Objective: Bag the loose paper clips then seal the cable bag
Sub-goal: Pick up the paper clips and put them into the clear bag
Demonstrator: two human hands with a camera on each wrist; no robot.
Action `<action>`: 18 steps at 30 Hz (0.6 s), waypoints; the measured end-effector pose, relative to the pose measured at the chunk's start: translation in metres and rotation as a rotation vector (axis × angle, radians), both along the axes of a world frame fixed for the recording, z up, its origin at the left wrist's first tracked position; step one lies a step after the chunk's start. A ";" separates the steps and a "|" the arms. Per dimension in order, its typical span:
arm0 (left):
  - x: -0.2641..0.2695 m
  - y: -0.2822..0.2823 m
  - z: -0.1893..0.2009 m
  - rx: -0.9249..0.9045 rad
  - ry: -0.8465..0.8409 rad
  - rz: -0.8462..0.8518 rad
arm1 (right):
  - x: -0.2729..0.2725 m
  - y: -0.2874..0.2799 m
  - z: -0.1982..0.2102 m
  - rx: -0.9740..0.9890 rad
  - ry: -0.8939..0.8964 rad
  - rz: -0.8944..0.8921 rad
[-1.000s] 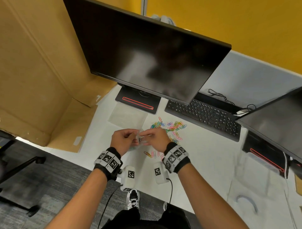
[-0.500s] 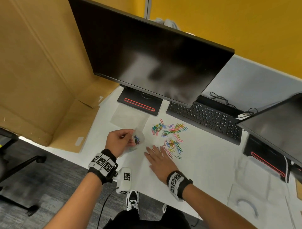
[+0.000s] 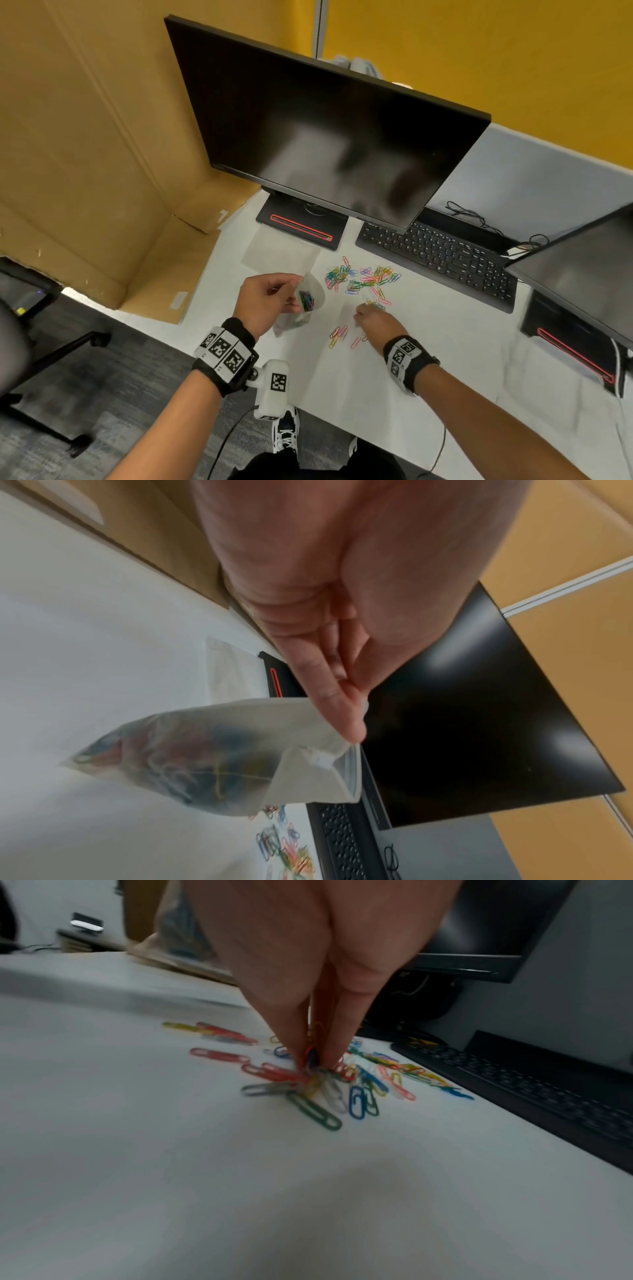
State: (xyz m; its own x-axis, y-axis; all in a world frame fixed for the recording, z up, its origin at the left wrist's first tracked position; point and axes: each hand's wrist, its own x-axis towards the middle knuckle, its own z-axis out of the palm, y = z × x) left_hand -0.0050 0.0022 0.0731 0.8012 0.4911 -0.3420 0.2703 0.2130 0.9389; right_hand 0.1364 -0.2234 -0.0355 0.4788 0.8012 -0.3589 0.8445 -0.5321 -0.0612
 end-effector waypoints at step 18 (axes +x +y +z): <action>0.038 -0.042 -0.032 -0.034 0.099 -0.037 | -0.007 0.044 0.089 0.979 1.095 -1.027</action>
